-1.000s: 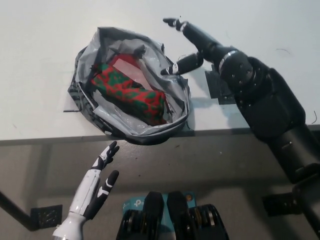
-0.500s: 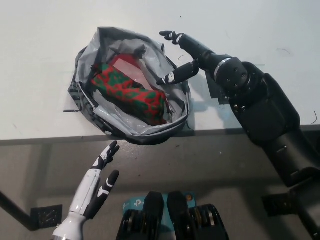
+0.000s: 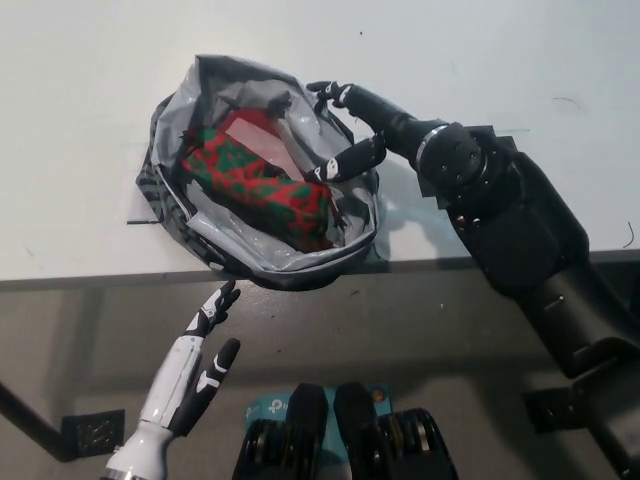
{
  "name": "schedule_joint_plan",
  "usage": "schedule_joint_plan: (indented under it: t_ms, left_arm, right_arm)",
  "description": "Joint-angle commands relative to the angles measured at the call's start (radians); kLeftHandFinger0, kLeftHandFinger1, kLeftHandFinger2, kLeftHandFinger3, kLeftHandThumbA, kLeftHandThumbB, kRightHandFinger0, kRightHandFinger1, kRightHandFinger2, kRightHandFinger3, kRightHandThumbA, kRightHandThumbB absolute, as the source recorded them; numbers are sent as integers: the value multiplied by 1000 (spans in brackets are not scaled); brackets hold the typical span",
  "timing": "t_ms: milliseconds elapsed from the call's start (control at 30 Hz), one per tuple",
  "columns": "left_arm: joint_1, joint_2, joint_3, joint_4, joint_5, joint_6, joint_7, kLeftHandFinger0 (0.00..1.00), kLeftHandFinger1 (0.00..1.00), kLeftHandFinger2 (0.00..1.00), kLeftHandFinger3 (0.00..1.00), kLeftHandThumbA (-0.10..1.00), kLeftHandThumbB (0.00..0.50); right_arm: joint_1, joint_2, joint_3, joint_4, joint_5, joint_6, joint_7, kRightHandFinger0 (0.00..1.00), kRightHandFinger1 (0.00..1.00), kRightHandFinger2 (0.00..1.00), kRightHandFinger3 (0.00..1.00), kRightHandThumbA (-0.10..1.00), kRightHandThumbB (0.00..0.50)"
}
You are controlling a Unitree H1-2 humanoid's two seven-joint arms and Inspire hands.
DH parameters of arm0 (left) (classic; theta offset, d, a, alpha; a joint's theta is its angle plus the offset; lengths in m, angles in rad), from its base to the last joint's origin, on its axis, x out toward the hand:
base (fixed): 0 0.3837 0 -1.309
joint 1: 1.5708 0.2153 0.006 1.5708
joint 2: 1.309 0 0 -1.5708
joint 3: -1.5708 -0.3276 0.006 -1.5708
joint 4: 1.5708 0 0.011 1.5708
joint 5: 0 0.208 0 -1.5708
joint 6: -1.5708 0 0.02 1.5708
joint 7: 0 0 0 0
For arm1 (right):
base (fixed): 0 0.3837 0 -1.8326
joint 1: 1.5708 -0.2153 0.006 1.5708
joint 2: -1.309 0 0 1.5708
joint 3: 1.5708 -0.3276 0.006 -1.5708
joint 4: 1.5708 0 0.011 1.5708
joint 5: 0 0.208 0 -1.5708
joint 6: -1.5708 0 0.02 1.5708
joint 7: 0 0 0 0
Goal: The robot uses its right hand to pick up a bag of coffee beans and puts it in the black plastic bag, then the robot grabs the top of the bag and lifts it.
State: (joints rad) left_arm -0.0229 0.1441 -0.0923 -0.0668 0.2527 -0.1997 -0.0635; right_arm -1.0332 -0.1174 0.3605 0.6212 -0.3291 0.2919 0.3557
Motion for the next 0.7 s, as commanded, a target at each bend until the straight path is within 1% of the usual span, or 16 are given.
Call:
schedule_joint_plan:
  t_ms: [0, 133, 167, 267, 333, 367, 467, 500, 533, 567, 600, 633, 667]
  left_arm:
    - [-24, 13, 2, -7, -9, -39, 3, 1000, 1000, 1000, 1000, 1000, 202]
    - [-27, 14, 1, -11, 1, -32, 3, 1000, 1000, 1000, 1000, 1000, 207]
    - [-25, 14, 0, -14, 2, -26, 1, 1000, 1000, 1000, 1000, 1000, 200]
    - [-26, 15, 0, -20, 7, -22, 1, 1000, 1000, 1000, 1000, 1000, 194]
    - [-27, 14, 0, -21, 4, -18, 0, 1000, 1000, 1000, 1000, 1000, 201]
    - [-31, 15, 0, -15, 0, -27, 0, 1000, 1000, 1000, 1000, 1000, 193]
    - [-34, 15, 0, -11, 1, -34, 2, 1000, 1000, 1000, 1000, 1000, 193]
    - [-34, 15, -1, -11, 2, -33, 2, 1000, 1000, 1000, 1000, 1000, 196]
    - [-34, 14, -1, -12, 3, -31, 3, 1000, 1000, 1000, 1000, 1000, 197]
    - [-34, 14, -1, -12, 4, -29, 3, 1000, 1000, 1000, 1000, 1000, 198]
    - [-34, 14, -1, -13, 5, -29, 3, 1000, 1000, 1000, 1000, 1000, 200]
    - [-35, 14, -1, -13, 6, -28, 3, 1000, 1000, 1000, 1000, 1000, 199]
    - [-37, 14, -1, -12, 6, -30, 4, 1000, 1000, 1000, 1000, 1000, 199]
  right_arm:
    - [-35, -8, 20, -24, -32, 39, 15, 1000, 1000, 1000, 1000, 871, 490]
    - [-39, -9, 41, -10, -53, 46, 11, 1000, 1000, 1000, 1000, 901, 500]
    - [-38, -9, 50, -11, -64, 56, 10, 1000, 1000, 1000, 1000, 903, 500]
    - [-39, -11, 61, -10, -74, 71, 12, 1000, 1000, 1000, 1000, 895, 500]
    - [-38, -15, 73, -18, -89, 89, 13, 1000, 1000, 1000, 1000, 883, 488]
    - [-39, -16, 76, -19, -95, 93, 10, 1000, 1000, 1000, 1000, 854, 477]
    - [-43, -16, 82, -13, -106, 97, 0, 1000, 1000, 1000, 1000, 839, 482]
    - [-45, -12, 79, -4, -109, 97, -11, 1000, 1000, 1000, 1000, 767, 455]
    - [-49, -4, 76, 15, -118, 97, -36, 979, 1000, 1000, 1000, 710, 408]
    - [-51, -1, 76, 23, -125, 98, -49, 871, 1000, 1000, 1000, 637, 371]
    - [-53, 3, 76, 29, -133, 104, -66, 730, 914, 1000, 1000, 474, 323]
    - [-56, 8, 75, 37, -145, 110, -91, 684, 848, 941, 1000, 412, 310]
    - [-56, 12, 72, 42, -150, 106, -110, 441, 585, 701, 827, 276, 295]
